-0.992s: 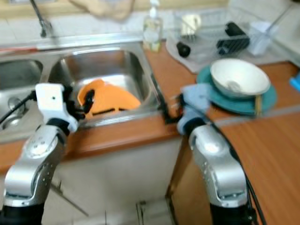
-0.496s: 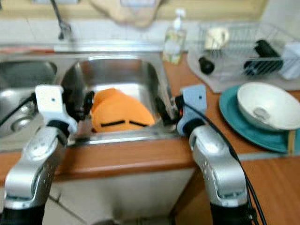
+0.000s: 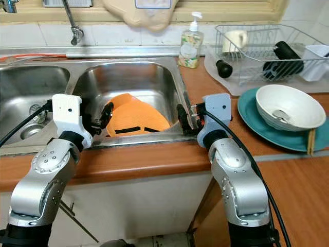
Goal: Kitchen organization
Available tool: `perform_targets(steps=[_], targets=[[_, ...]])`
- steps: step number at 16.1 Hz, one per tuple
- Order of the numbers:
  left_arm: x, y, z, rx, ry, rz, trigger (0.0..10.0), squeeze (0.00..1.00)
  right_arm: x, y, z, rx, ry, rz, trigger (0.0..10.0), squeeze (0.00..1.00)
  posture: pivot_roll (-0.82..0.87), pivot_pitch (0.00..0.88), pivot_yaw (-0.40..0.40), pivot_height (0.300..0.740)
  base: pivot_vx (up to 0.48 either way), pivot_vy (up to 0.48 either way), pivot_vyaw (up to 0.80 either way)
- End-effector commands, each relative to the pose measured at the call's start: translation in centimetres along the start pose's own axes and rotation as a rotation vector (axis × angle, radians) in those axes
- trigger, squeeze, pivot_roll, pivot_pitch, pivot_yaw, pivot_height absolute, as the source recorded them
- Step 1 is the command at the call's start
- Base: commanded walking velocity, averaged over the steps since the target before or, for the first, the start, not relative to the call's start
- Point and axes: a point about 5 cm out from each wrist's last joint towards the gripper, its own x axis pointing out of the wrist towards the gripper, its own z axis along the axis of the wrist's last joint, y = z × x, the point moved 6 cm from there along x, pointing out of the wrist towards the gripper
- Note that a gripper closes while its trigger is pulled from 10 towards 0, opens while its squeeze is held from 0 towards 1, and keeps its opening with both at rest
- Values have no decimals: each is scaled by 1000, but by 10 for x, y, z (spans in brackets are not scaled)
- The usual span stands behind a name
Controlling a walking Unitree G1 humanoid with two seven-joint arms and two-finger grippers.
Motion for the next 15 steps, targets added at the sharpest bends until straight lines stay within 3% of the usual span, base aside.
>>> perform_targets(steps=[1, 5, 6, 7, 10, 14, 15], targets=[[2, -1, 0, 5, 9, -7, 10000, 0, 1, -6, 1, -5, 5, -36, 10000, 1000, -59, 25, 29, 740, 0, 0, 0], [3, -2, 0, 5, 14, -14, 10000, 0, 2, -11, 5, -48, -4, -63, 10000, 1000, -57, 27, 32, 740, 0, 0, 0], [3, -2, 0, 6, 14, -15, 10000, 0, 3, -10, 7, -71, -11, -56, 10000, 263, -57, 27, 32, 740, 0, 0, 0], [3, -5, 1, 9, 8, -36, 10000, 0, 5, -10, 9, -93, -5, -62, 10000, 0, -55, 23, 31, 740, 0, 0, 0], [-2, -25, 5, 87, -10, -218, 10000, 0, 16, -29, 8, -63, 76, -143, 10000, 0, -53, 14, 31, 740, 0, 0, 0], [-13, -40, 4, 137, 0, -402, 10000, 0, 21, -66, 4, -85, 160, -296, 10000, 0, -52, 0, 31, 740, 0, 0, 0], [-14, -42, 4, 140, 1, -423, 10000, 0, 21, -69, 3, -87, 172, -306, 10000, 0, -52, 0, 31, 740, 0, 0, 0]])
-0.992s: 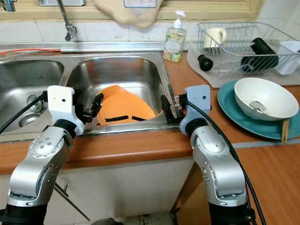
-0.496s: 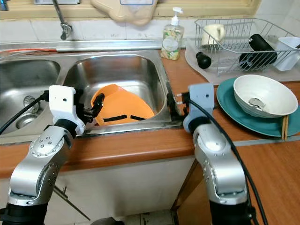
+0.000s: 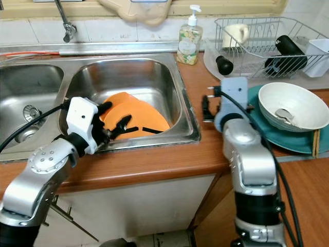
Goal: Kitchen organization
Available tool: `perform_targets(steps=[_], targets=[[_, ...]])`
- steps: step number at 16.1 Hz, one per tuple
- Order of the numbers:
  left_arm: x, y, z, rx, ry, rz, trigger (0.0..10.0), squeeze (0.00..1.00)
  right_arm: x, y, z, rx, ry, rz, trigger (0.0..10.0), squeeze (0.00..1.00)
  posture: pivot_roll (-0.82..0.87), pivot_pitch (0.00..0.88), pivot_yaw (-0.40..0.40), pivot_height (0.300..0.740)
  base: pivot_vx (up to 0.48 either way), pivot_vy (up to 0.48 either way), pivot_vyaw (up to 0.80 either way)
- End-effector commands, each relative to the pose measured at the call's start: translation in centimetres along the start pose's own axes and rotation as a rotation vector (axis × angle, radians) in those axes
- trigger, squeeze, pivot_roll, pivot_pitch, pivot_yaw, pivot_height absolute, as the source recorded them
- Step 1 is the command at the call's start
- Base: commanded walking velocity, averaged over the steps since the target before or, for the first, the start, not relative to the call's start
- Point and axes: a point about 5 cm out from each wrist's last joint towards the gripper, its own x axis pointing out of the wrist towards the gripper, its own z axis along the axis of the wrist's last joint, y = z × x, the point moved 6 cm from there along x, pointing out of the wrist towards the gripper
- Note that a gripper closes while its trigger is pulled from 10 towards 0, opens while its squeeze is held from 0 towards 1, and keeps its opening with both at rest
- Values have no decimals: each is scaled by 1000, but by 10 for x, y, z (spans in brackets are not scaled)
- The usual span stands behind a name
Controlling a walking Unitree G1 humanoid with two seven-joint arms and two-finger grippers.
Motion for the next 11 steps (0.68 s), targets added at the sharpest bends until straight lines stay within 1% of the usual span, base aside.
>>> perform_targets(steps=[1, 2, 3, 4, 6, 8, 9, 11], targets=[[-3, -15, 3, 25, -9, -99, 10000, 0, 4, -11, -5, 3, 47, -44, 10000, 0, -57, 0, 34, 740, 0, 0, 0], [-5, -21, 2, 38, -1, -143, 10000, 0, 6, -16, -9, -1, 77, -57, 10000, 0, -58, 0, 35, 740, 0, 0, 0], [-6, -22, 2, 42, 0, -153, 10000, 0, 7, -18, -10, -5, 86, -61, 10000, 0, -58, 0, 35, 740, 0, 0, 0], [-5, -25, 2, 45, 0, -167, 10000, 0, 10, -22, -15, 15, 115, -63, 10000, 0, -61, 0, 36, 740, 0, 0, 0], [-5, -26, 2, 43, -4, -172, 10000, 0, 12, -27, -16, 11, 124, -75, 10000, 0, -62, 0, 36, 740, 0, 0, 0], [-5, -28, 3, 47, -4, -187, 10000, 0, 16, -36, -21, 24, 159, -92, 10000, 0, -63, 3, 37, 740, 0, 0, 0], [-5, -28, 3, 50, -3, -190, 10000, 0, 18, -37, -26, 31, 199, -83, 10000, 0, -61, 6, 36, 740, 0, 0, 0], [-5, -28, 3, 55, -3, -193, 10000, 0, 21, -33, -33, 51, 250, -41, 10000, 0, -58, 8, 33, 740, 0, 0, 0]])
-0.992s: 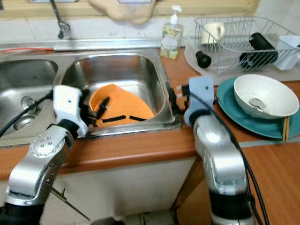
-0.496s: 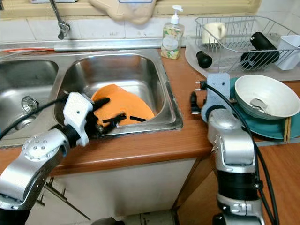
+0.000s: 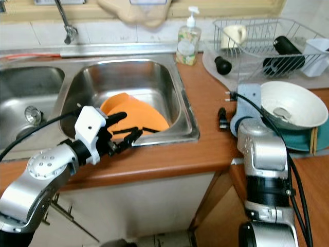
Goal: Kitchen organization
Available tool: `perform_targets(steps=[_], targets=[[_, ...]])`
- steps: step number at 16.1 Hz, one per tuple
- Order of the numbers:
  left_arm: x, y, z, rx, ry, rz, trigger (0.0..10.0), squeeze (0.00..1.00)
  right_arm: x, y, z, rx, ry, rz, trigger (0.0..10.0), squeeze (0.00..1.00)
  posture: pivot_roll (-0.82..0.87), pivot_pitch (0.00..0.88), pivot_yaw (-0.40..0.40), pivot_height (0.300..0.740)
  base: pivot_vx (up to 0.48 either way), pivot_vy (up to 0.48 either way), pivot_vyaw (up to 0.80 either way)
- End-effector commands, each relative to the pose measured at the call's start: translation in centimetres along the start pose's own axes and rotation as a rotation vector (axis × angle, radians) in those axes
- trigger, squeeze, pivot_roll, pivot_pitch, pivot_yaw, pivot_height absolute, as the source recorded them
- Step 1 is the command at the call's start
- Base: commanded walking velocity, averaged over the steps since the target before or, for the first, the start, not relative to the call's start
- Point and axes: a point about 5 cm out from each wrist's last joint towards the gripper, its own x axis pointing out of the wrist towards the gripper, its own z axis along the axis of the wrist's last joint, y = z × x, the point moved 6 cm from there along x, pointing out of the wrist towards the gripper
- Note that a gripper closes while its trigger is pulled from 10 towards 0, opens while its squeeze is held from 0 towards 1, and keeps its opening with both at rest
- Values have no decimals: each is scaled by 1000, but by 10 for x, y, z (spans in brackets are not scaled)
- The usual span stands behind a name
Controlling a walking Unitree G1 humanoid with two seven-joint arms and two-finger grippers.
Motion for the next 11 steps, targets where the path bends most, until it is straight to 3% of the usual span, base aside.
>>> perform_targets(steps=[1, 5, 11], targets=[[-1, -1, 8, 30, -20, -15, 10000, 0, 1, 5, 1, 21, 30, 40, 10000, 0, -56, 11, 31, 740, 0, 0, 0], [-2, 2, 9, 42, -20, 2, 10000, 0, -3, 34, 10, 66, 29, 167, 10000, 0, -51, 13, 26, 740, 0, 0, 0], [-4, 3, 9, 53, -15, 0, 10000, 0, -12, 72, 10, 42, 34, 294, 10000, 0, -42, 16, 36, 740, 0, 0, 0]])
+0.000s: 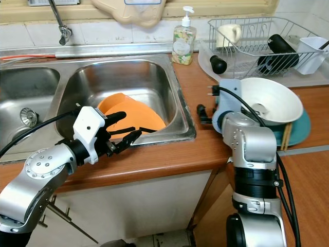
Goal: Kitchen organization
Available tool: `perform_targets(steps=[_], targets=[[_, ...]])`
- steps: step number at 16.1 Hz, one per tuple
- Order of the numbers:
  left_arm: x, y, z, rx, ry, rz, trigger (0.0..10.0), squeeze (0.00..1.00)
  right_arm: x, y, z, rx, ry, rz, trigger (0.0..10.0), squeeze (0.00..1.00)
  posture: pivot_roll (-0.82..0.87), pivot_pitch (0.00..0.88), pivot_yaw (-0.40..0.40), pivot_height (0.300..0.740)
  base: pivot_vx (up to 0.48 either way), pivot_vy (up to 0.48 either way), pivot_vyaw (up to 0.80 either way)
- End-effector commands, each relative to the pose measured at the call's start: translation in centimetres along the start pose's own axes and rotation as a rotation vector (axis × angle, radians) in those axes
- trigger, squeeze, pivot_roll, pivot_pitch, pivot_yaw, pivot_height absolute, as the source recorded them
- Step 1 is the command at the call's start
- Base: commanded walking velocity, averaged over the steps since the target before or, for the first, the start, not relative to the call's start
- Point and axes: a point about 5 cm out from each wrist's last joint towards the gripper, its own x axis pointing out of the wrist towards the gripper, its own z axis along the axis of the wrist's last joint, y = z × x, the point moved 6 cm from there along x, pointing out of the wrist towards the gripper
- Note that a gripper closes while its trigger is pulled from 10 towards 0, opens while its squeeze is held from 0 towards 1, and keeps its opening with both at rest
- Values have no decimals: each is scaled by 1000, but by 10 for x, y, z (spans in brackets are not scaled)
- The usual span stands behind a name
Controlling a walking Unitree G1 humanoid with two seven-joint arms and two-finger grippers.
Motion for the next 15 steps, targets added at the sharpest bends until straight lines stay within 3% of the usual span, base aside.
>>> perform_targets(steps=[1, 2, 5, 8, 12, 15], targets=[[-2, 2, 6, 30, -16, 4, 10000, 0, 1, 30, -9, -11, 36, 112, 10000, 0, -41, 16, 37, 740, 0, 0, 0], [-2, 2, 7, 33, -14, 4, 10000, 0, -1, 50, -12, -28, 40, 165, 10000, 0, -38, 17, 37, 740, 0, 0, 0], [-2, 1, 6, 35, -11, 4, 10000, 0, -4, 73, -11, -40, 38, 232, 10000, 0, -36, 16, 37, 740, 0, 0, 0], [-4, 3, 6, 41, -4, 7, 10000, 0, -6, 79, -11, -43, 37, 252, 10000, 0, -30, 14, 36, 740, 0, 0, 0], [-3, 5, 8, 48, -8, 14, 10000, 0, -14, 100, 7, -58, -55, 362, 10000, 0, -30, 13, 37, 740, 0, 0, 0], [-3, 5, 9, 49, -12, 18, 10000, 0, -18, 103, 13, -82, -95, 381, 10000, 0, -29, 13, 36, 740, 0, 0, 0]])
